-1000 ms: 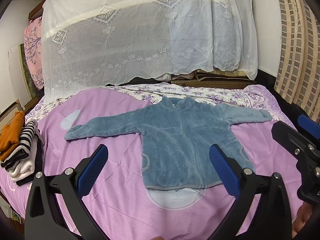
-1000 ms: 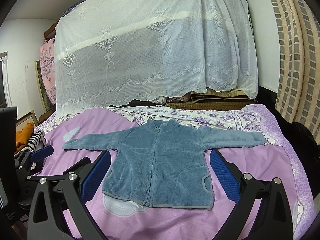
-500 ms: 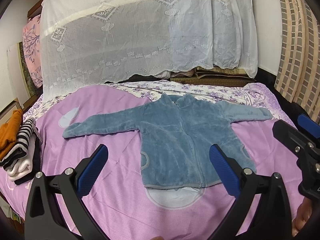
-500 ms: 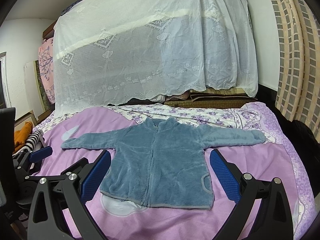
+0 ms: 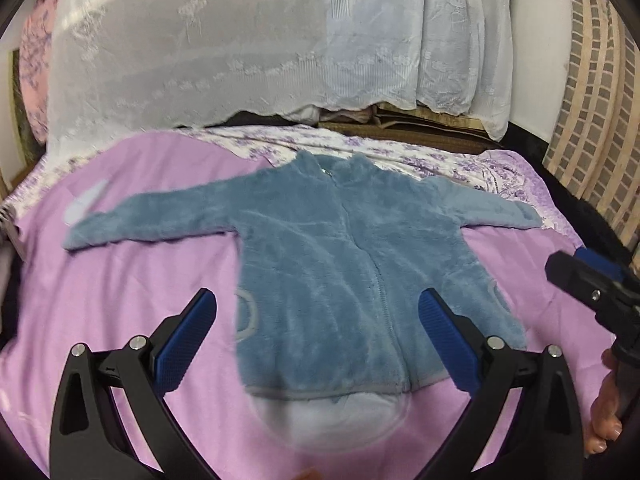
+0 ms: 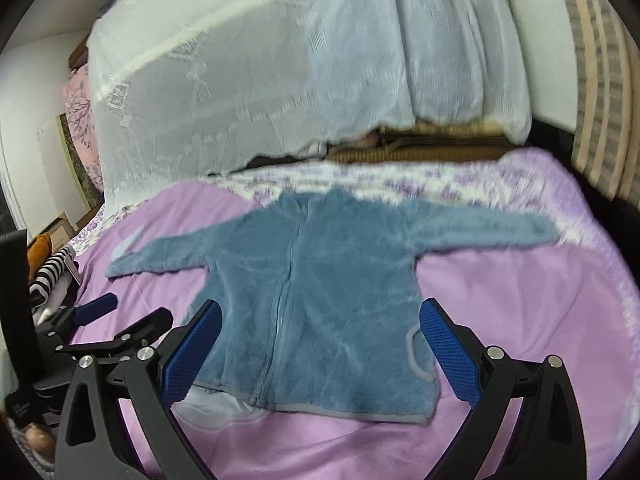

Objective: Fold small clothes
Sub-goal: 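Reach the right gripper to a sleeve cuff and grasp it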

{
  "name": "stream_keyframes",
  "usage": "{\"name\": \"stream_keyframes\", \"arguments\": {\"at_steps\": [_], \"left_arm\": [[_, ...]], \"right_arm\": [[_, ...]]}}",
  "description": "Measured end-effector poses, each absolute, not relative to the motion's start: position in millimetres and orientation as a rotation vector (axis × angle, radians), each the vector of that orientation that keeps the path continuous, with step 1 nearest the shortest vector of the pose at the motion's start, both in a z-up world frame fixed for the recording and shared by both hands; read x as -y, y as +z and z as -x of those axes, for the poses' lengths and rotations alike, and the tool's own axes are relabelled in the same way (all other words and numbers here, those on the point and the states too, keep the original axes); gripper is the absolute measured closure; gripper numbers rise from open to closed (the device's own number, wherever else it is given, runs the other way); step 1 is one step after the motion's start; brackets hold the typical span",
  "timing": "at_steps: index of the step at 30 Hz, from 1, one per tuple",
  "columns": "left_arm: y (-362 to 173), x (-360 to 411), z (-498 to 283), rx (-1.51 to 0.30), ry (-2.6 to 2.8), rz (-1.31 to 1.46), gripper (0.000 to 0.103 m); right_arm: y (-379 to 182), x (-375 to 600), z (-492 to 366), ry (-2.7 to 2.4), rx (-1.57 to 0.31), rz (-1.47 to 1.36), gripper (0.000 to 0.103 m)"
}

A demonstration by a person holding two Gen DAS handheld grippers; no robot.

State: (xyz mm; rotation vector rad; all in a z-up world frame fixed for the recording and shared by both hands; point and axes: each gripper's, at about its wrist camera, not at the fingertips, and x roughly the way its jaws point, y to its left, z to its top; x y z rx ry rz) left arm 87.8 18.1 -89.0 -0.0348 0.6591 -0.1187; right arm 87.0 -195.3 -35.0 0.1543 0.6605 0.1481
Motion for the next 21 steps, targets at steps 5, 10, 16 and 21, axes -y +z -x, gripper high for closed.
{"name": "stream_keyframes", "arguments": {"at_steps": [5,10,16,21], "left_arm": [[-110,-10,-131,-0.756,-0.124,0.003,0.005],[-111,9,-172,-0.762,-0.092,-0.097,0.005],[-107,29,-222,-0.774,-0.085,-0.112,0.005],[-117,44,-261,-0.781,-0.078,-0.137,0.005]], "right_arm": [[-60,224,-122,0.168,-0.740,-0.261,0.003],[-56,291,-162,0.195,-0.681,-0.514,0.003],[-90,381,-221,0.150,-0.683,-0.831,0.003],[-122,436,-242,0.004,-0.648,-0.920,0.004]]}}
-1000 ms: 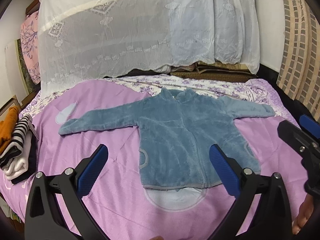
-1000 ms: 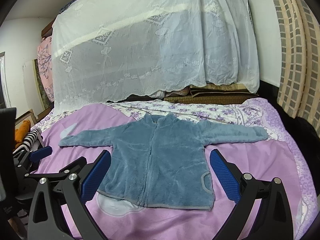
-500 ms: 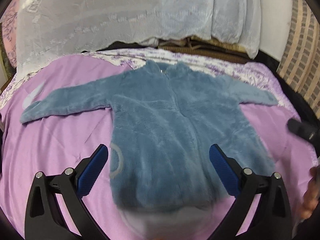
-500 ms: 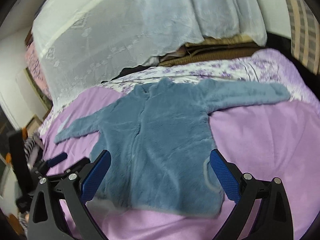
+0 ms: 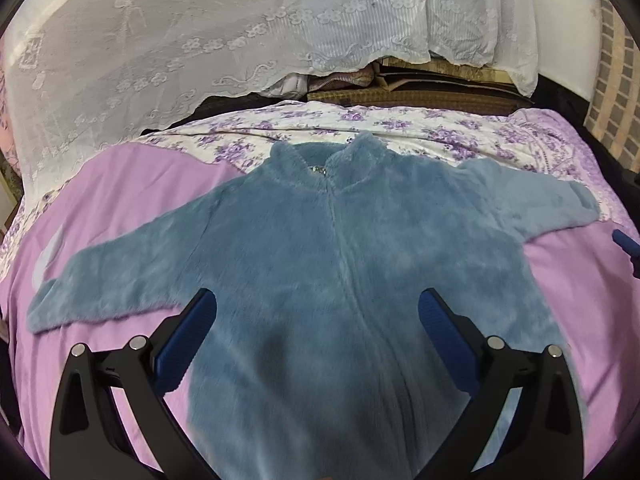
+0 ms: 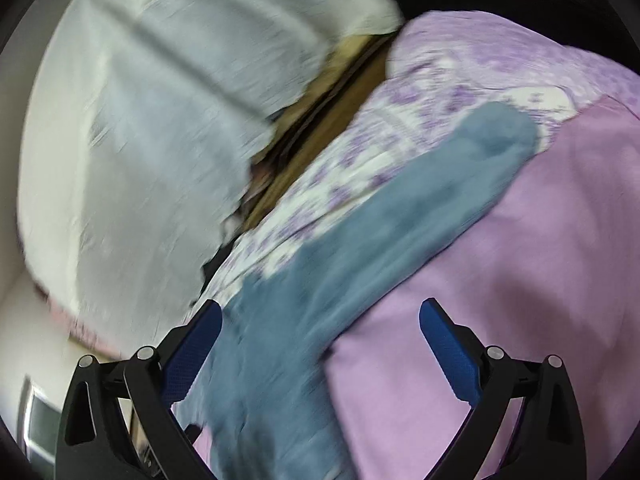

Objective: Fold small clothes
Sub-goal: 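Reach the right gripper to a sleeve cuff and grasp it, then lift the sleeve with the right gripper and lay it across the jacket body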

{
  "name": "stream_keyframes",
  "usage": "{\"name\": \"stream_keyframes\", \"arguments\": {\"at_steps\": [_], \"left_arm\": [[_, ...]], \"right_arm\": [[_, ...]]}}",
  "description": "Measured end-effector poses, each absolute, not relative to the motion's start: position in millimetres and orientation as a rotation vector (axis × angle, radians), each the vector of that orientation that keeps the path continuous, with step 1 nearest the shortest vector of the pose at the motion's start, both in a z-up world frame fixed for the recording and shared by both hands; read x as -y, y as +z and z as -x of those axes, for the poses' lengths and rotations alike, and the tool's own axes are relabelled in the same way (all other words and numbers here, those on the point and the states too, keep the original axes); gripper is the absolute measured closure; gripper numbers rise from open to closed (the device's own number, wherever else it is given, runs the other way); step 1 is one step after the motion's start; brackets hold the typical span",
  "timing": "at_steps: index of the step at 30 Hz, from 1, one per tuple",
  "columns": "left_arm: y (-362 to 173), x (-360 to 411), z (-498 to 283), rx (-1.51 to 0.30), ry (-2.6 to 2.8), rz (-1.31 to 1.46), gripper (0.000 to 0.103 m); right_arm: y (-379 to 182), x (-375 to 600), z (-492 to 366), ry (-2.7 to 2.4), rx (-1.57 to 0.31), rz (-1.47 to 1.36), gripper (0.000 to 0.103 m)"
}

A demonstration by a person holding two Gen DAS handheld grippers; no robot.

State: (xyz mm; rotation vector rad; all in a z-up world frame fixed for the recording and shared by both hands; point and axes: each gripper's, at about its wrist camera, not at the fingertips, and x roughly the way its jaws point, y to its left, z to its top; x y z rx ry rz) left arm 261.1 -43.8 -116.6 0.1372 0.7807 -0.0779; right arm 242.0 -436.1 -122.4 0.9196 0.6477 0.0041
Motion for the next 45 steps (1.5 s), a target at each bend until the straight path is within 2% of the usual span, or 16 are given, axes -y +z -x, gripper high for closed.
{"name": "stream_keyframes", "arguments": {"at_steps": [4,9,11,14,21,23,26,30,34,37,45], "left_arm": [[-141,45,-288,-0.805,-0.058,-0.140,0.005],[-191,33,-317,-0.980,-0.083,-0.057,0.004],[-188,26,-319,-0.978,-0.103,-0.006,0.004],[-189,26,-320,-0.977,-0.108,-0.007,0.004],[-191,27,-322,-0.969,-0.103,-0.016,0.004],[-191,28,-319,-0.967,-0.102,-0.018,0.004],[-191,28,-319,-0.967,-0.102,-0.017,0.004],[-190,28,-319,-0.966,-0.104,-0.016,0.004],[-189,28,-317,-0.964,-0.105,-0.012,0.004],[-189,28,-316,-0.962,-0.102,-0.014,0.004],[-187,22,-313,-0.955,-0.095,-0.004,0.004]], "right_arm": [[-149,476,-258,-0.105,-0.628,-0.996,0.009],[-176,513,-271,-0.178,-0.641,-1.051,0.025],[-185,523,-279,-0.215,-0.657,-1.055,0.037],[-198,536,-291,-0.249,-0.663,-1.076,0.049],[-207,553,-314,-0.307,-0.634,-1.005,0.064],[-211,554,-315,-0.314,-0.613,-0.948,0.079],[-216,563,-309,-0.303,-0.590,-0.992,0.090],[-212,565,-301,-0.290,-0.560,-0.989,0.092],[-216,572,-296,-0.307,-0.542,-1.038,0.089],[-223,579,-290,-0.303,-0.524,-1.093,0.093],[-191,565,-281,-0.324,-0.448,-0.918,0.094]]}}
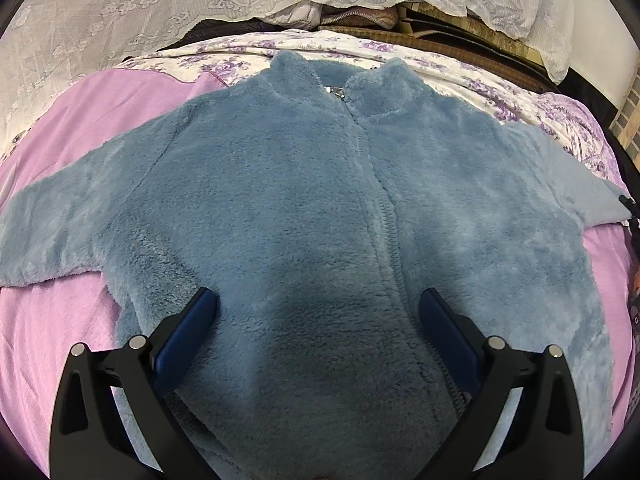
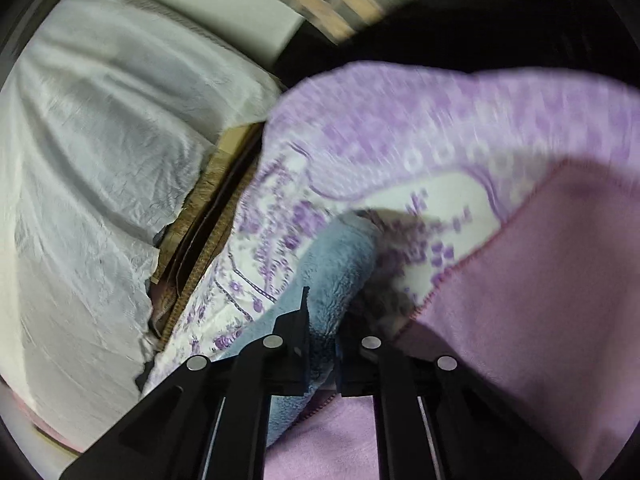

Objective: Fold small clothes
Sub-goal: 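Lift the sleeve with the right gripper and lay it across the jacket body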

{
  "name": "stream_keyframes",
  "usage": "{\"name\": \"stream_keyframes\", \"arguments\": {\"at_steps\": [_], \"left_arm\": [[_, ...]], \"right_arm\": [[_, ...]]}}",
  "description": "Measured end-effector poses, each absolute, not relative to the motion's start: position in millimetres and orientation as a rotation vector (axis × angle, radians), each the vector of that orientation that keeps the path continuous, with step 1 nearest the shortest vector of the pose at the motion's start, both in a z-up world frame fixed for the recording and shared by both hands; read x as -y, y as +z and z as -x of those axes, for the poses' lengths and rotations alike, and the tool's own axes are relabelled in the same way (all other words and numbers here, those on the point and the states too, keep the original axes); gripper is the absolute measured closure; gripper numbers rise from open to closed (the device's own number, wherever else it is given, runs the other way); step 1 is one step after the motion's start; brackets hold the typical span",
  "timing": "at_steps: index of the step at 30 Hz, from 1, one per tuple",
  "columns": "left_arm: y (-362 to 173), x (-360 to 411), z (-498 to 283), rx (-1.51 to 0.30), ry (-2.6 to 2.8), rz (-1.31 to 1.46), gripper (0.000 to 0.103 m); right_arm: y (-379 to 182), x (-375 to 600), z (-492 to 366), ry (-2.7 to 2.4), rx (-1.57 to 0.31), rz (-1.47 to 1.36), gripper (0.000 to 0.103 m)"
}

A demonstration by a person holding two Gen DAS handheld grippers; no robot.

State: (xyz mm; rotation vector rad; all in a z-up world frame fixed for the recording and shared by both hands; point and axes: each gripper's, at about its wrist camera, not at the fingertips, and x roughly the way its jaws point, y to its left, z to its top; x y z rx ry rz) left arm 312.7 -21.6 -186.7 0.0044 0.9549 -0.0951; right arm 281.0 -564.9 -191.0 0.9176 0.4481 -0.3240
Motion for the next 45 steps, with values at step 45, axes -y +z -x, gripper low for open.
{"name": "stream_keyframes", "arguments": {"at_steps": [45], "left_arm": [[-200,-156,-305,-0.957,0.223,0.129,0.004]], "right_arm": [[-66,286,-344,0.054,-0.504,-0.532,0.094]]}}
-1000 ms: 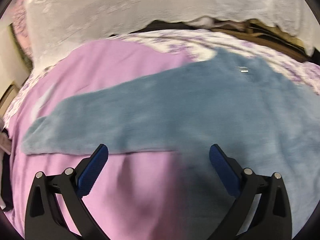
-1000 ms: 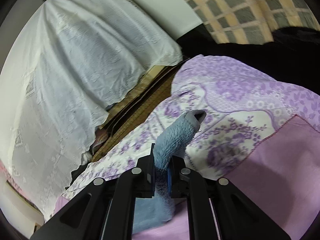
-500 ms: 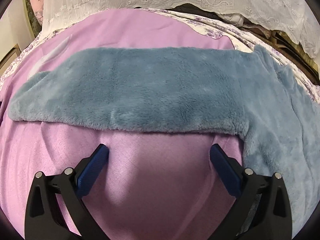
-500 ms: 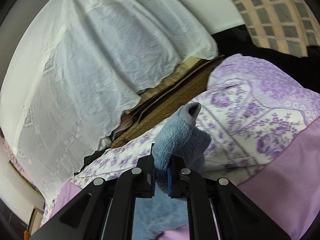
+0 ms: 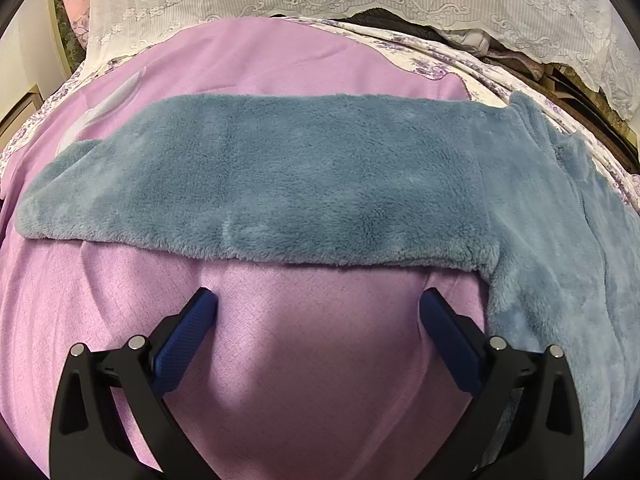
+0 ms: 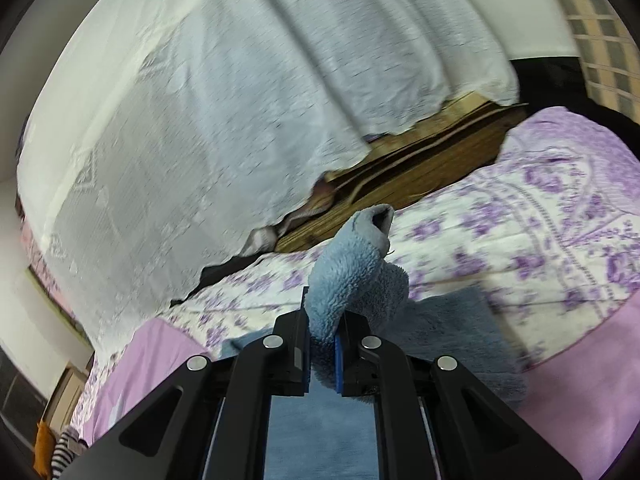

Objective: Fold small clothes
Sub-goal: 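Lift the sleeve with the right gripper and lay it across the jacket body, then open the right gripper to release the sleeve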

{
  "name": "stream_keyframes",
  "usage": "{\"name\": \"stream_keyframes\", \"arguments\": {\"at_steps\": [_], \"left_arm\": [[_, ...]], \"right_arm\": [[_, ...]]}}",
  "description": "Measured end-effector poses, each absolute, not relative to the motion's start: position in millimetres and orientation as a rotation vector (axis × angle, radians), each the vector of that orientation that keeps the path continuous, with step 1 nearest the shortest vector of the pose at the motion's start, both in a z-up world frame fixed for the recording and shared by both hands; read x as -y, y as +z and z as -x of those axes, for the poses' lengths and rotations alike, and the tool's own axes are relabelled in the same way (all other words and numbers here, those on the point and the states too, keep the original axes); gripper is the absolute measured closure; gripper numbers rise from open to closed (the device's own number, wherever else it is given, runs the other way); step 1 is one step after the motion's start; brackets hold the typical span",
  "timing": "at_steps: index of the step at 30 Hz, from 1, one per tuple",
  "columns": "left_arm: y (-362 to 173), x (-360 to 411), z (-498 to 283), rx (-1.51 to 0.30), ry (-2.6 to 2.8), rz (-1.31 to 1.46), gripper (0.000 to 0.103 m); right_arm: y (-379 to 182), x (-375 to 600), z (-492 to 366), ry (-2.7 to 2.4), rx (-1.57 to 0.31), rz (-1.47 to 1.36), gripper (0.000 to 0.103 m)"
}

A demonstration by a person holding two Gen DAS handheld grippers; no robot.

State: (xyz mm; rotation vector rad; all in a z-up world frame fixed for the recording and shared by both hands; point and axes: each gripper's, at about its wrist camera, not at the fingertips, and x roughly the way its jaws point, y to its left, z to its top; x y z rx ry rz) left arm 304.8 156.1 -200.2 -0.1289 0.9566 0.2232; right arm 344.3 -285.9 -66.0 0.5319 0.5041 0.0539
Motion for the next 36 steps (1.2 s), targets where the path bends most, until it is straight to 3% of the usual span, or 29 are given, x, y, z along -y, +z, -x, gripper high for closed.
{"name": "stream_keyframes", "arguments": {"at_steps": [10,16,18,20,23,31,36], "left_arm": [[-200,-157,-304,-0.956,0.224,0.129,0.004],[-200,-157,-305,-0.956,0.224,0.128,0.004],[-200,-157,-304,-0.956,0.224,0.128,0.004],[-200,-157,-305,-0.956,0.223,0.129,0.004],[-200,-157,-305,-0.956,0.224,0.128,0.004],[-200,-157,-305,-0.956,0.224,0.128,0.004],[-200,-158,-305,-0.961,0.217,0.131,0.004]], "right_arm": [[-82,196,-370,0.166,-0.580,-0.457,0.094],[-121,145,-381,0.184,-0.712,-0.316,0.091],[-146,125,-386,0.199,-0.815,-0.238,0.085],[-163,113,-385,0.212,-0.886,-0.181,0.064],[-168,104,-378,0.228,-0.905,-0.103,0.054],[-111,134,-355,0.274,-0.717,-0.211,0.048],[-168,120,-387,0.158,-0.949,-0.107,0.049]]}}
